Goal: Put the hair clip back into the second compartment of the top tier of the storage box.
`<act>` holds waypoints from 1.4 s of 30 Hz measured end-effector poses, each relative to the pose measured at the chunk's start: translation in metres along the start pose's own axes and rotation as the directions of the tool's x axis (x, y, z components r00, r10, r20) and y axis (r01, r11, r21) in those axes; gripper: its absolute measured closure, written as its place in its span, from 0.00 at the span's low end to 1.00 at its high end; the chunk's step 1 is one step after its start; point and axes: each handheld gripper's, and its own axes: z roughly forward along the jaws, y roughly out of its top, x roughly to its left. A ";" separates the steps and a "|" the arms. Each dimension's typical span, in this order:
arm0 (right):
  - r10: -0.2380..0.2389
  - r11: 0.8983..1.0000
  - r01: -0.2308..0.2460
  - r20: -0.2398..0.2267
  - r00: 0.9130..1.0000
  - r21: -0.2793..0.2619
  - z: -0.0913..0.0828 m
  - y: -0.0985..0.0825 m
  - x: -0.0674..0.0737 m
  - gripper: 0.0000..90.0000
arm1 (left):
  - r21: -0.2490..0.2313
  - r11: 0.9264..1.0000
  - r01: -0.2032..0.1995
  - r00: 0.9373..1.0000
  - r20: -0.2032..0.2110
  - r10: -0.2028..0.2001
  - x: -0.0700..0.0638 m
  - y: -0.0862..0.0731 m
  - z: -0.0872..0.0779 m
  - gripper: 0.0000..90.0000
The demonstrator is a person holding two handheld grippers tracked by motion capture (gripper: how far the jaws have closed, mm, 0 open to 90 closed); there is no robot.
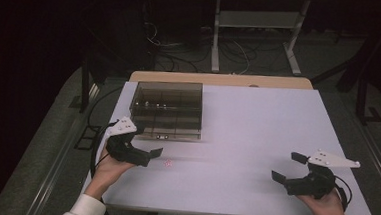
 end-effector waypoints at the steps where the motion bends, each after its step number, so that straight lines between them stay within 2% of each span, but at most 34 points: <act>1: 0.000 1.000 0.000 0.000 1.000 0.001 0.000 0.000 0.000 0.00 | 0.001 1.000 0.002 1.000 0.003 -0.002 -0.001 -0.001 0.001 0.00; 24: -0.006 1.000 0.006 0.000 1.000 0.005 0.001 0.000 0.000 0.00 | 0.056 0.998 -0.008 0.999 0.036 0.006 -0.011 -0.016 0.018 0.00; 42: -0.006 1.000 0.006 0.000 1.000 0.005 0.001 0.000 0.000 0.00 | 0.122 0.992 -0.026 0.998 0.060 0.019 -0.016 -0.026 0.034 0.00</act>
